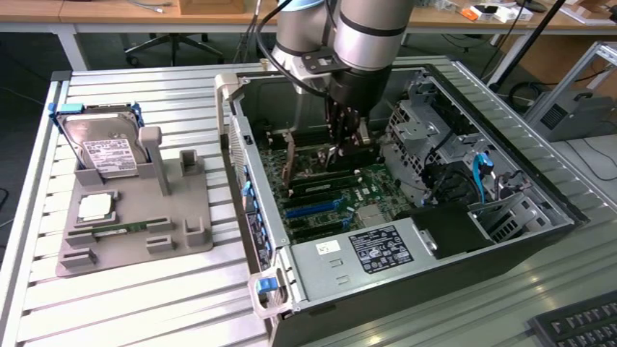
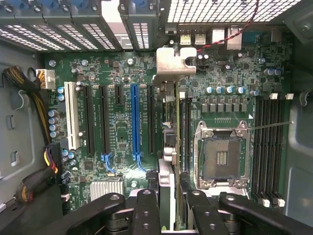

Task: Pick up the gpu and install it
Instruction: 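Insert the gpu into the slot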

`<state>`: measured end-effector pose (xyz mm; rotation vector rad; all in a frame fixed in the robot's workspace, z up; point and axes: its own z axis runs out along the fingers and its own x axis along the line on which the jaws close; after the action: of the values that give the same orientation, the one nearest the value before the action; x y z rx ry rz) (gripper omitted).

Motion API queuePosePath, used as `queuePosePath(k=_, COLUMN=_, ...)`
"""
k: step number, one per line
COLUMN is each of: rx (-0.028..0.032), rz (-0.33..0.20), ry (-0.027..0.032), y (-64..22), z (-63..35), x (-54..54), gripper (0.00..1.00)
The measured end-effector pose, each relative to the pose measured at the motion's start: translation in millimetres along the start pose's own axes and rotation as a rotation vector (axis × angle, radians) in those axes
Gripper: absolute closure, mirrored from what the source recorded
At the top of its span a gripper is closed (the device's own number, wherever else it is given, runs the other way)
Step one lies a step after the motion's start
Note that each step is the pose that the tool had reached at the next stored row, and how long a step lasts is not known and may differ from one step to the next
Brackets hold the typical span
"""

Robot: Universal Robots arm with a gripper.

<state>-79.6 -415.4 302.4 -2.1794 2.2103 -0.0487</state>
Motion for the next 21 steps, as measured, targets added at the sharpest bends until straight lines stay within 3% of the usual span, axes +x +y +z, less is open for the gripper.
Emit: queuePosePath(k=21, rx=0.0, rz=0.0, ry=0.0, y=1.1, z=0.6, x=13.2, gripper=0.73)
